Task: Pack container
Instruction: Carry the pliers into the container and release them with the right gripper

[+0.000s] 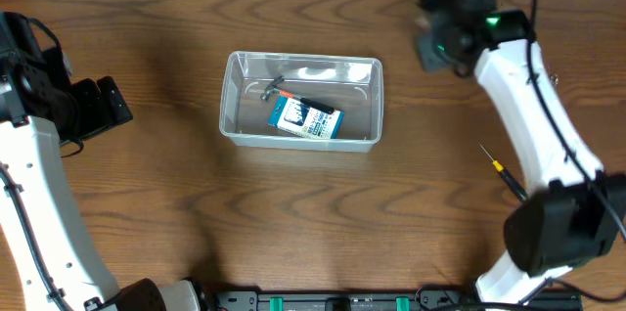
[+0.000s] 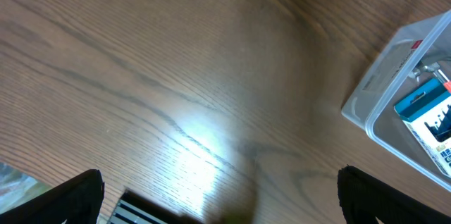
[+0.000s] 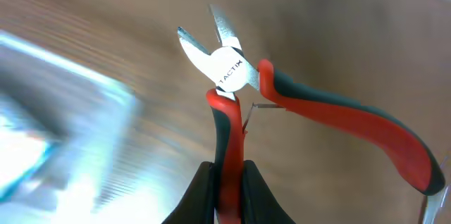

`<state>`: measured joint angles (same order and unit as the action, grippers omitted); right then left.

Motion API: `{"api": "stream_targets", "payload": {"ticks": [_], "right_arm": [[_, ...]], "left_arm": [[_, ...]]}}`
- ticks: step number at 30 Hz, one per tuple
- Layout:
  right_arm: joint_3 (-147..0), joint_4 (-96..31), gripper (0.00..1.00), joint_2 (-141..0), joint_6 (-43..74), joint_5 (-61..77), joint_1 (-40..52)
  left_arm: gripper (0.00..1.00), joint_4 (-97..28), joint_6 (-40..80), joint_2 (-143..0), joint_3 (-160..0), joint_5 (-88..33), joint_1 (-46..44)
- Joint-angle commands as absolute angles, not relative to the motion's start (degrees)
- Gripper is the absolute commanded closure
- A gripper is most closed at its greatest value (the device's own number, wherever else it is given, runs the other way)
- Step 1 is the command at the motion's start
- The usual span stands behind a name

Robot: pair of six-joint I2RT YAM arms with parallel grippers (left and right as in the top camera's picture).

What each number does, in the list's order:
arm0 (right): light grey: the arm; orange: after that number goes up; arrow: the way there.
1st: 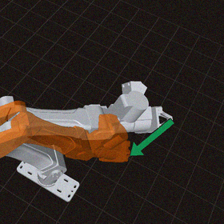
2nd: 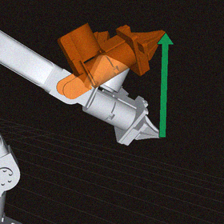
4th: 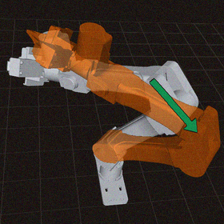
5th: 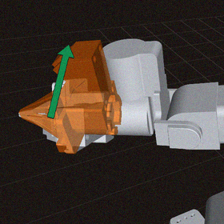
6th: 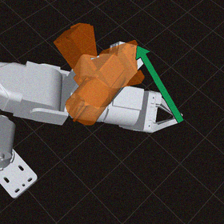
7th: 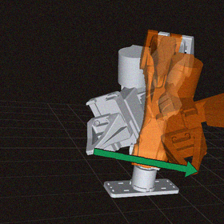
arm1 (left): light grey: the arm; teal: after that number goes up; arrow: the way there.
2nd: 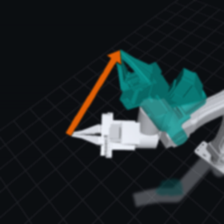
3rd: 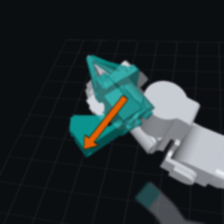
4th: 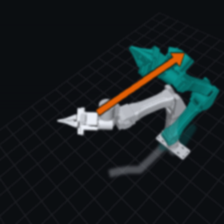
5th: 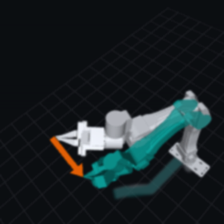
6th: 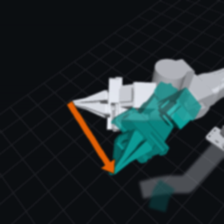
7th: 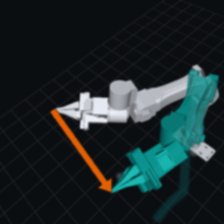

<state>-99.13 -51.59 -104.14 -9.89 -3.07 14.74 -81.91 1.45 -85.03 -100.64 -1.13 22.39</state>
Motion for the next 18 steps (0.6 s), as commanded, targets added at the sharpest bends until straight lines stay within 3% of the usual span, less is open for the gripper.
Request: {"api": "stream_targets", "payload": {"ticks": [1, 6, 18], "right_arm": [[-101.1, -51.2, 0.99, -103.5, -17.5, -3.0, 21.1], [-101.1, -49.2, 0.99, -107.2, -18.3, -0.7, 28.4], [-101.1, -49.5, 0.99, -121.3, -18.3, 3.3, 33.6]], "left_arm": [[0.02, -82.0, 1.1, -85.1, -100.3, -0.9, 22.6], [0.02, -82.0, 1.1, -85.1, -100.3, -0.9, 22.6], [0.02, -82.0, 1.1, -85.1, -100.3, -0.9, 22.6]]}}
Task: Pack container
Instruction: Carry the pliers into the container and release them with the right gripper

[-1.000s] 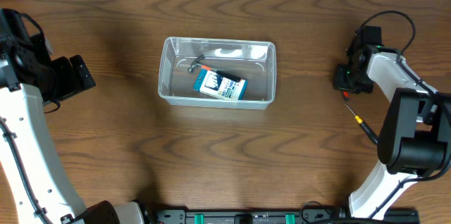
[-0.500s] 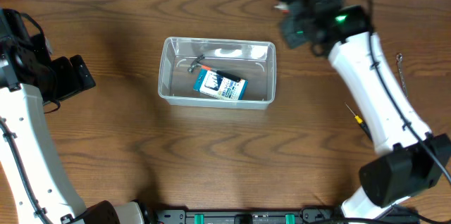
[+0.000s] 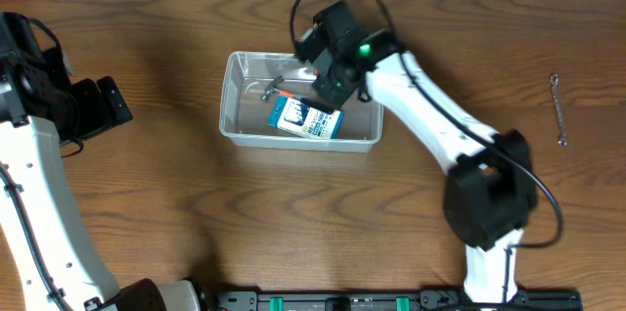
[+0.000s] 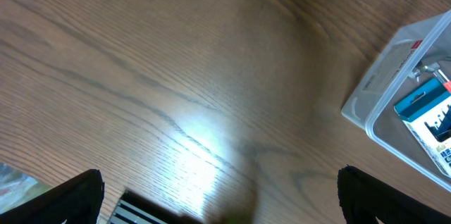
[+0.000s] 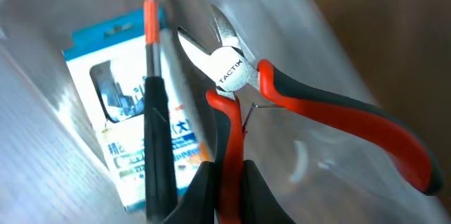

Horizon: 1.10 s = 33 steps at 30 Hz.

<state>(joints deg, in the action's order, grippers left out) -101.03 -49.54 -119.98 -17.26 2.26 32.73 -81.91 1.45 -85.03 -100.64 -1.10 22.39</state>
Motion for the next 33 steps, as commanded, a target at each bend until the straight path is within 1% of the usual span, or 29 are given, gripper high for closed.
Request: {"api": "stream_targets", "payload": {"ticks": [1, 4, 6, 7, 11, 14, 16, 21, 22, 25, 26, 29, 31, 33], "right_arm": [[-101.1, -49.5, 0.99, -122.2, -18.3, 3.3, 33.6], [-101.1, -50.2, 0.98, -124.4, -18.3, 3.3, 33.6], [-101.1, -51.0, 0.78, -125.7, -18.3, 3.2, 33.5], [-101.1, -51.2, 0.76, -125.8, -18.3, 3.2, 33.5], [-101.1, -50.6, 0.8, -126.0, -18.3, 3.2, 33.2], [-101.6, -50.7, 0.76, -125.0, -18.3, 3.0, 32.9], [-102.1, -51.4, 0.76, -123.3, -18.3, 3.0, 32.6], [-105.8, -54.2, 0.72, -115.3, -15.7, 0.7, 30.5], [-106.4, -54.6, 0.66, -113.3, -14.9, -0.5, 29.6], [-106.7, -56.0, 0.43, -106.9, -13.3, -2.6, 26.0], [-106.7, -56.5, 0.37, -105.4, -12.3, -2.7, 24.4], [-106.7, -59.2, 0.23, -101.1, -5.4, -2.6, 17.6], [-106.7, -62.8, 0.16, -98.7, 2.4, -2.6, 11.3], [-106.7, -65.6, 0.13, -97.6, 5.9, -2.6, 7.5]], "left_arm": [[0.02, -82.0, 1.1, -85.1, -100.3, -0.9, 22.6], [0.02, -82.0, 1.1, -85.1, -100.3, -0.9, 22.6], [0.02, -82.0, 1.1, -85.1, -100.3, -0.9, 22.6], [0.02, -82.0, 1.1, -85.1, -100.3, -0.9, 22.6], [0.02, -82.0, 1.1, -85.1, -100.3, -0.9, 22.6], [0.02, -82.0, 1.1, -85.1, -100.3, -0.9, 22.6], [0.02, -82.0, 1.1, -85.1, -100.3, -0.9, 22.6], [0.02, -82.0, 1.1, -85.1, -100.3, -0.9, 22.6], [0.02, -82.0, 1.1, -85.1, -100.3, -0.9, 22.6], [0.02, -82.0, 1.1, -85.1, -100.3, -0.9, 22.6], [0.02, -82.0, 1.1, -85.1, -100.3, -0.9, 22.6], [0.02, -82.0, 1.1, -85.1, -100.3, -0.9, 22.6], [0.02, -82.0, 1.1, -85.1, -100.3, -0.9, 22.6], [0.02, -82.0, 1.1, -85.1, -100.3, -0.9, 22.6]]}}
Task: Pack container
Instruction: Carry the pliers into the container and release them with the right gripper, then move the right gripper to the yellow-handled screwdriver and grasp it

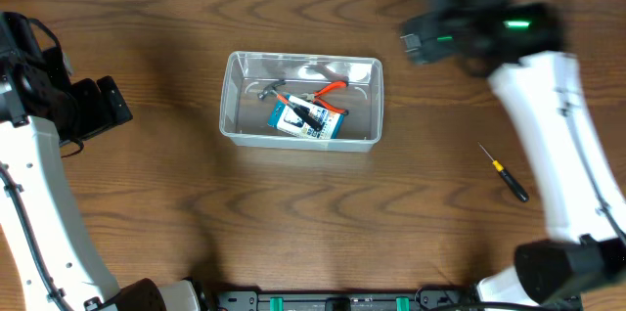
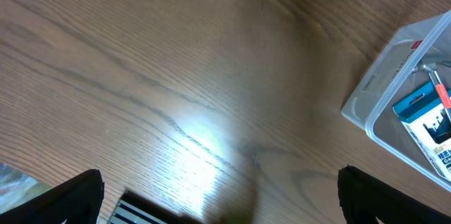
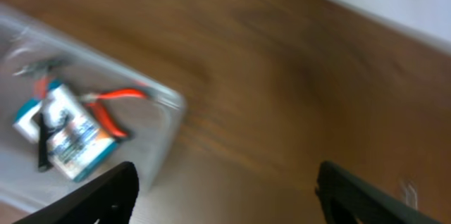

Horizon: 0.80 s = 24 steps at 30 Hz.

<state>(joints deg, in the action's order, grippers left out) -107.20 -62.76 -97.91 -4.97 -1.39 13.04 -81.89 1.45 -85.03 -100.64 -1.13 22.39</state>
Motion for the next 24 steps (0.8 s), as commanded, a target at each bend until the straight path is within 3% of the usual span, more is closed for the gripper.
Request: {"api": "stream_targets", "payload": {"ticks": [1, 6, 13, 20, 24], "right_arm": [[-106.7, -67.2, 0.12, -97.1, 7.4, -2.5, 5.6], [-106.0, -75.4, 0.11, -93.4, 9.4, -1.6, -1.3], [-101.1, -82.5, 0.1, -82.3, 8.5, 2.1, -2.8], [-80.4, -77.8, 0.05, -64.8, -9.4, 20.7, 1.0], [-67.7, -74.5, 0.04, -59.2, -6.1, 9.7, 0.5]], "left_arm": [[0.02, -82.0, 1.1, -85.1, -100.3, -0.9, 22.6], [0.02, -82.0, 1.1, -85.1, -100.3, -0.9, 22.6], [0.02, -82.0, 1.7, -85.1, -100.3, -0.9, 22.6], [0.02, -82.0, 2.3, -85.1, -100.3, -0.9, 22.6], [0.02, -81.9, 2.5, -85.1, -100.3, -1.0, 22.6]]}}
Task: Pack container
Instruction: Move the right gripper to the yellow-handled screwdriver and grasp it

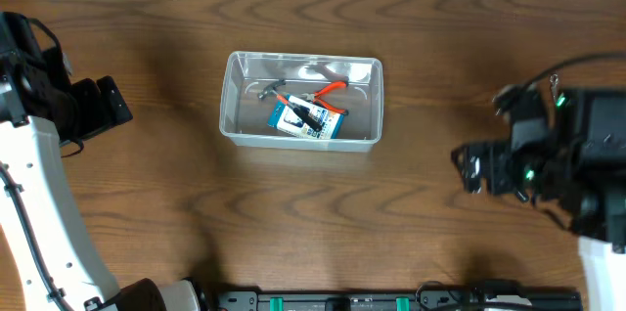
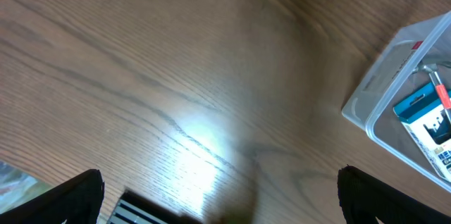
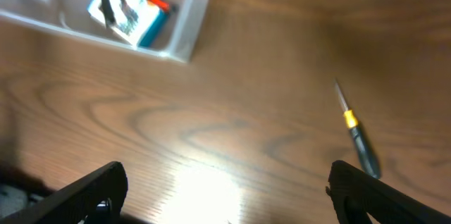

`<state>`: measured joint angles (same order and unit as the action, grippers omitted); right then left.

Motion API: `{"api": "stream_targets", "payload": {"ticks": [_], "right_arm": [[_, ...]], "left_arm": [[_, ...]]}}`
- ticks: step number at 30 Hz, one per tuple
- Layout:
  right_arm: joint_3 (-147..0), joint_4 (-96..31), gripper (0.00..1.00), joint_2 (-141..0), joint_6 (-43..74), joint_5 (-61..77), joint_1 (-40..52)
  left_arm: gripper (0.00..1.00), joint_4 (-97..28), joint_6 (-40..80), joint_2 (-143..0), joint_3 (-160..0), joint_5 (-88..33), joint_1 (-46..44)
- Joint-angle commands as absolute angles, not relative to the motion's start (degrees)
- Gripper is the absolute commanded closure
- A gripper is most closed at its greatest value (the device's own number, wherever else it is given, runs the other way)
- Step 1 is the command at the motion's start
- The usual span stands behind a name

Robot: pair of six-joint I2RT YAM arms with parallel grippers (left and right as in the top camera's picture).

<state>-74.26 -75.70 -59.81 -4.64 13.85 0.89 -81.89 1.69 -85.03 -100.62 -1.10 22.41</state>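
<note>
The clear plastic container [image 1: 231, 96] stands left of centre on the wooden table. In it lie a blue-and-white packet [image 1: 311, 121], a small hammer [image 1: 273, 88] and red-handled pliers [image 1: 331, 88]. My right gripper [image 1: 471, 169] hovers open and empty over the table, to the right of the container and nearer the front. In its wrist view a black-and-yellow screwdriver [image 3: 356, 138] lies ahead on the right, and the container [image 3: 192, 37] is at the upper left. My left gripper [image 1: 102, 106] is open at the far left, the container's corner [image 2: 373, 90] at the right of its view.
The right arm covers the screwdriver in the overhead view. A thin silver wrench end [image 1: 554, 80] shows beside that arm. A black rail [image 1: 391, 301] runs along the table's front edge.
My right gripper was behind and right of the container; now it is right of it toward the front, near the screwdriver, still open. The left arm and the container's contents are unchanged.
My right gripper held the red pliers behind and right of the container. Then it held them over the container's inside. Later the pliers lay in the container and the gripper was open behind it; now it hovers by the screwdriver.
</note>
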Motion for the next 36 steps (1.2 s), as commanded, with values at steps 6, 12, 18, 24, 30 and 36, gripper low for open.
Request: {"api": "stream_targets", "payload": {"ticks": [6, 12, 18, 24, 30, 36], "right_arm": [[-61.2, -68.2, 0.01, -58.0, -4.4, -6.0, -2.0], [-61.1, -58.4, 0.01, -60.5, -13.6, -9.6, -3.4], [-61.1, -57.8, 0.02, -71.8, -24.4, -6.4, -12.3], [-61.1, -56.1, 0.1, -83.5, -31.4, 1.4, -17.5], [-61.1, -56.0, 0.1, -93.3, -31.8, 0.4, -17.4], [-61.1, -55.2, 0.09, -100.2, -31.8, -0.9, -17.5]], "left_arm": [[0.02, -81.8, 2.7, -85.1, -100.3, -1.0, 22.6], [0.02, -81.8, 2.7, -85.1, -100.3, -1.0, 22.6], [0.02, -81.8, 2.7, -85.1, -100.3, -1.0, 22.6], [0.02, -81.8, 2.7, -85.1, -100.3, -0.9, 22.6], [0.02, -81.8, 2.7, -85.1, -100.3, -0.9, 22.6], [0.02, -81.8, 2.7, -85.1, -100.3, -0.9, 22.6]]}}
